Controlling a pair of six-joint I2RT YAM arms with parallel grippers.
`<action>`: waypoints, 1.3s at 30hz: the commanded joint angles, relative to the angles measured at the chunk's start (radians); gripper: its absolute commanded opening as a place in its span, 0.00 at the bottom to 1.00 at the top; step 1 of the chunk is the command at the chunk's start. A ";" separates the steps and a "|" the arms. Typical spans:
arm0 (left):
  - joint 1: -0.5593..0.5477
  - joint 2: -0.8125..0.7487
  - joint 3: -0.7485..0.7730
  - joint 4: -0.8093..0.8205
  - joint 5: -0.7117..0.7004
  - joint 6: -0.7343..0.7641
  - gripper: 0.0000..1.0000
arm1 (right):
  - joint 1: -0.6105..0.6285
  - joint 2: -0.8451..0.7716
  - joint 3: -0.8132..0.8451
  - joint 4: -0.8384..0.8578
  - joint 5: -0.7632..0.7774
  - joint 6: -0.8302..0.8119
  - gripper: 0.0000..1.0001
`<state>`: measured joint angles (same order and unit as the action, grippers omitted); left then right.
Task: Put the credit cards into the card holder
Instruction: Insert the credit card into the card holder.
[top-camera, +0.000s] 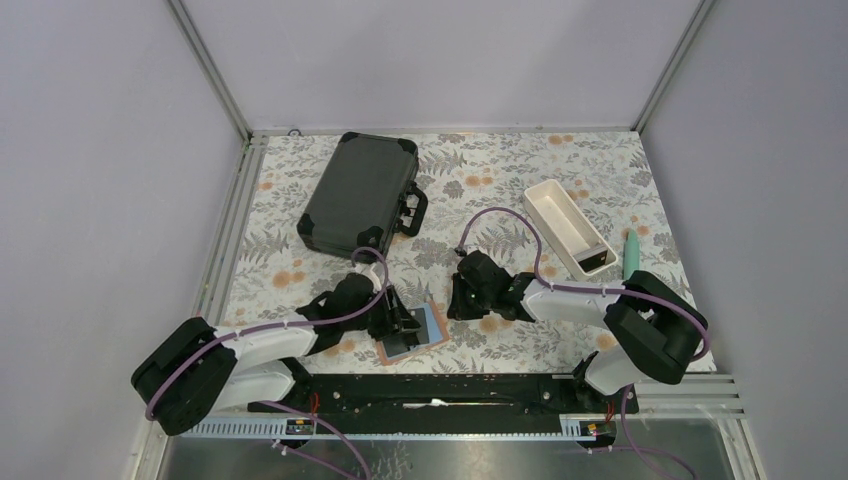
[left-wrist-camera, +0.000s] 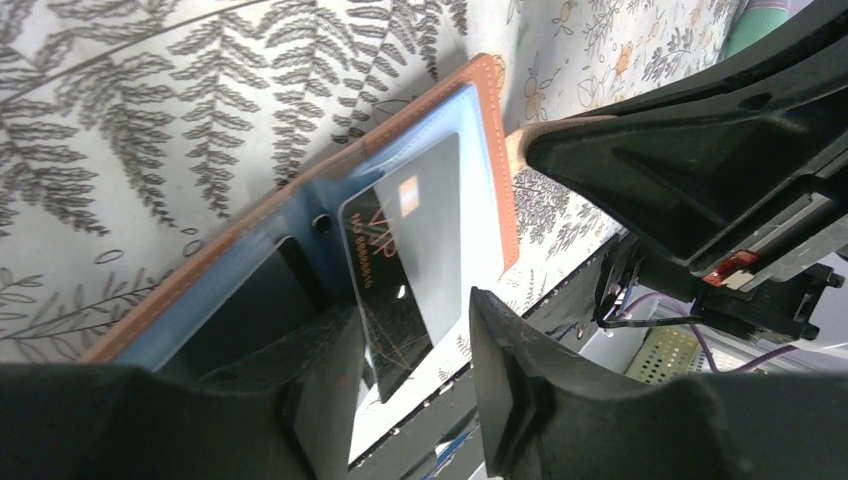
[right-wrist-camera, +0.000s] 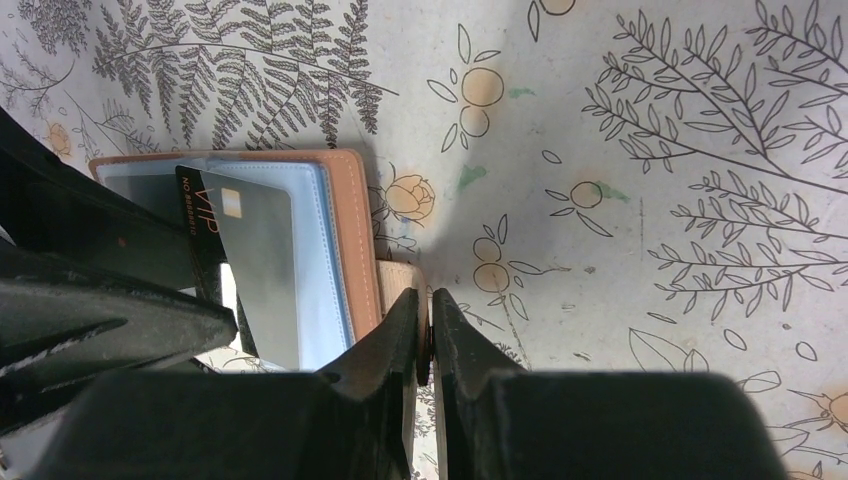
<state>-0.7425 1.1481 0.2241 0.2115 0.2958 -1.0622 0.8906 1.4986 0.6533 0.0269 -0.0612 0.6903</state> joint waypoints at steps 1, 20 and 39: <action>-0.042 0.012 0.064 -0.207 -0.101 0.027 0.50 | 0.009 -0.033 0.004 -0.021 0.048 -0.007 0.02; -0.139 -0.012 0.209 -0.460 -0.195 -0.048 0.85 | 0.008 -0.100 -0.032 -0.054 0.083 -0.003 0.00; -0.235 0.105 0.315 -0.436 -0.174 -0.080 0.86 | 0.008 -0.093 -0.039 -0.037 0.076 -0.012 0.00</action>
<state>-0.9695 1.2114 0.4778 -0.1471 0.1452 -1.1679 0.8978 1.4254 0.6231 -0.0097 -0.0406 0.6899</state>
